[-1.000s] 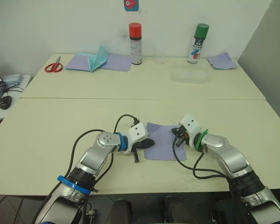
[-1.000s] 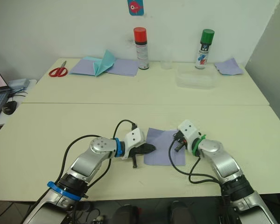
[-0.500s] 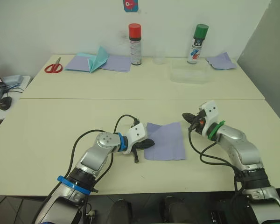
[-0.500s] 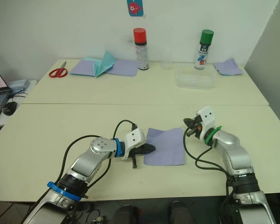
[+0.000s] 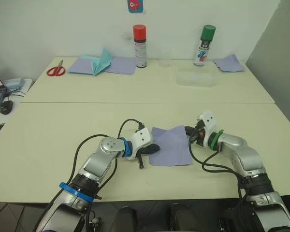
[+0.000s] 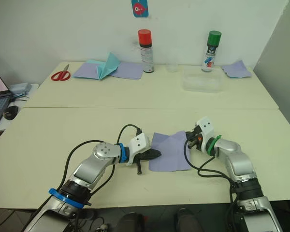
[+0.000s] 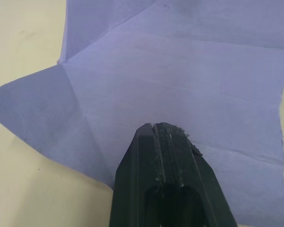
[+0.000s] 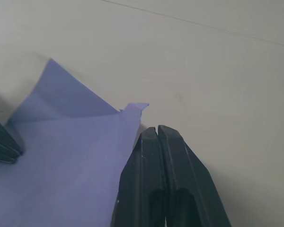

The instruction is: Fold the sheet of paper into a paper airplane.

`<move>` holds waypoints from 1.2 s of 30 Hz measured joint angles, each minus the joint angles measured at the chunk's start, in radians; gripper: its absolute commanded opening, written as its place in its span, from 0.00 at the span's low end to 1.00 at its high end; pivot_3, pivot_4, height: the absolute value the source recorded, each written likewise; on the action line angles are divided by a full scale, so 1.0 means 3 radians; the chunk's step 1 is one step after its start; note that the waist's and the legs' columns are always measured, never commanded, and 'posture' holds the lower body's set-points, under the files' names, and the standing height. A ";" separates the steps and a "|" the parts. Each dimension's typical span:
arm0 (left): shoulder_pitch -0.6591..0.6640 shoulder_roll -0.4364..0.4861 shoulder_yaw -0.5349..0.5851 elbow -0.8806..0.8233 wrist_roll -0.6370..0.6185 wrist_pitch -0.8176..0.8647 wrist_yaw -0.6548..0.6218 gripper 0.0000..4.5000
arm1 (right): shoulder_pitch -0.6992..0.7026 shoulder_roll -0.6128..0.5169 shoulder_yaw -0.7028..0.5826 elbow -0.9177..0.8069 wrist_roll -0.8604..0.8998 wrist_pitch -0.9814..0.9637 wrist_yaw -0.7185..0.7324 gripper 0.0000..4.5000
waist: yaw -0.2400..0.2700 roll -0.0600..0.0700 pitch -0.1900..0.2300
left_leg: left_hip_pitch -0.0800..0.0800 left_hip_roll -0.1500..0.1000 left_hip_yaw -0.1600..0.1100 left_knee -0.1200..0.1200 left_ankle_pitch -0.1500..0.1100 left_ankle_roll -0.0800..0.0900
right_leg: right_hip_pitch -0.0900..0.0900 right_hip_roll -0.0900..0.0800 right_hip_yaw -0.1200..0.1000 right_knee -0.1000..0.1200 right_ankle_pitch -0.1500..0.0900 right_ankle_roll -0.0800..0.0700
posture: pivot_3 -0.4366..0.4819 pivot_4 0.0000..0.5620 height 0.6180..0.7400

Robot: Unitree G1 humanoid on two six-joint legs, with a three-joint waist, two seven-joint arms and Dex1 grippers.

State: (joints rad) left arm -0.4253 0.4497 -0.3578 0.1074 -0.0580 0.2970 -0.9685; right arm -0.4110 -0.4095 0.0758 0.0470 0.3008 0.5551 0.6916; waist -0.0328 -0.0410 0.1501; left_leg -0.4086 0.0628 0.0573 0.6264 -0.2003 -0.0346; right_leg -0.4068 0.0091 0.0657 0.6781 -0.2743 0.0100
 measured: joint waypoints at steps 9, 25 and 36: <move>-0.0010 0.0000 0.0000 0.0005 0.0000 0.0000 0.0003 0.00 | 0.0082 -0.0006 0.0171 -0.0246 0.0057 0.0175 0.0093 0.00 | 0.0000 0.0000 0.0000 | 0.0000 0.0000 -0.0001 0.0000 0.0000 0.0000 | 0.0000 0.0000 0.0000 0.0000 -0.0002 -0.0003 | 0.48 0.27 1.00; -0.0006 0.0002 0.0000 0.0012 0.0020 0.0001 0.0022 0.00 | 0.0084 -0.0099 0.0476 -0.0093 -0.0338 0.0060 0.0074 0.00 | -0.0001 -0.0001 -0.0001 | 0.0010 0.0000 -0.0001 0.0000 0.0000 0.0000 | 0.0004 0.0000 0.0001 -0.0001 -0.0008 -0.0014 | 0.48 0.27 1.00; -0.0002 -0.0001 -0.0002 0.0013 0.0028 0.0000 0.0042 0.00 | -0.0279 0.0205 0.0450 0.0448 -0.0430 -0.0051 -0.0082 0.00 | -0.0006 -0.0001 -0.0001 | 0.0022 0.0002 0.0004 -0.0005 0.0000 0.0000 | 0.0008 -0.0001 0.0011 -0.0001 -0.0009 -0.0016 | 0.48 0.27 1.00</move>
State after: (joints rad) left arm -0.4258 0.4494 -0.3582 0.1113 -0.0494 0.2971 -0.9558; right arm -0.4946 -0.3479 0.2109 0.1814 0.1718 0.5397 0.6670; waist -0.0345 -0.0413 0.1497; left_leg -0.4020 0.0634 0.0586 0.6251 -0.2003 -0.0347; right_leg -0.4045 0.0089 0.0691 0.6778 -0.2771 0.0054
